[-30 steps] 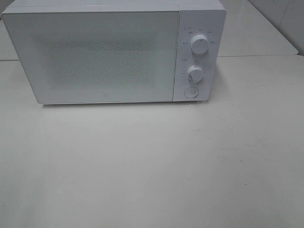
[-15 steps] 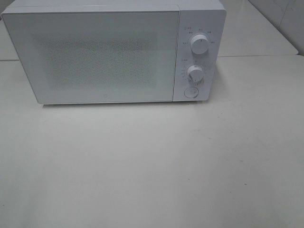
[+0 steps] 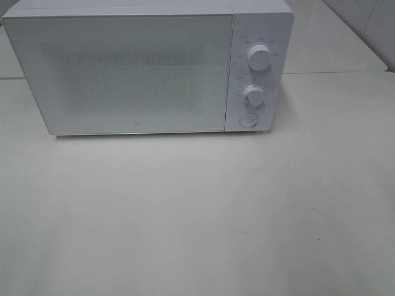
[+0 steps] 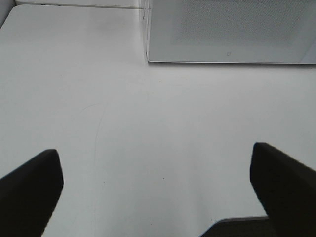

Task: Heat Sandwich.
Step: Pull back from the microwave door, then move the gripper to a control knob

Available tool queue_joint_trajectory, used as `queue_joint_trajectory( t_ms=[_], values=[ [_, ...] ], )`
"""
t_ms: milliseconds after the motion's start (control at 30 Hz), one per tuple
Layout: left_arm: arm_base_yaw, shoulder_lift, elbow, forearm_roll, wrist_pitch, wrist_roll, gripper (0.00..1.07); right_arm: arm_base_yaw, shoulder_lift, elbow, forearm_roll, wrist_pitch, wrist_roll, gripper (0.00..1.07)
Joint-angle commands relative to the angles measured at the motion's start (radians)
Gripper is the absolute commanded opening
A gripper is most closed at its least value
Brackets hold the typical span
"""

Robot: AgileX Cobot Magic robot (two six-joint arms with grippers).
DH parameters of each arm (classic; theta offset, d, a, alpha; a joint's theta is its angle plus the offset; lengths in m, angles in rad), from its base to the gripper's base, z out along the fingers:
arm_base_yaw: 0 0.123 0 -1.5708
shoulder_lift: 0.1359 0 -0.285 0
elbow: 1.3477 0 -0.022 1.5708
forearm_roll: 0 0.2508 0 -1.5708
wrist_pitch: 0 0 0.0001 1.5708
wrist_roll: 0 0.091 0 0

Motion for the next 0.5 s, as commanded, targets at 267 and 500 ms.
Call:
queue_joint_trajectory(
  t_ms=[267,500],
  values=[
    [0.001,-0.016,0.003,-0.010,-0.013,0.001,0.97,-0.002,0.153,0.076,0.001,-0.276,-0.005,0.76],
    [0.001,-0.016,0.003,-0.010,-0.013,0.001,0.97,-0.002,0.286,0.091,0.005,-0.452,-0.005,0.76]
  ],
)
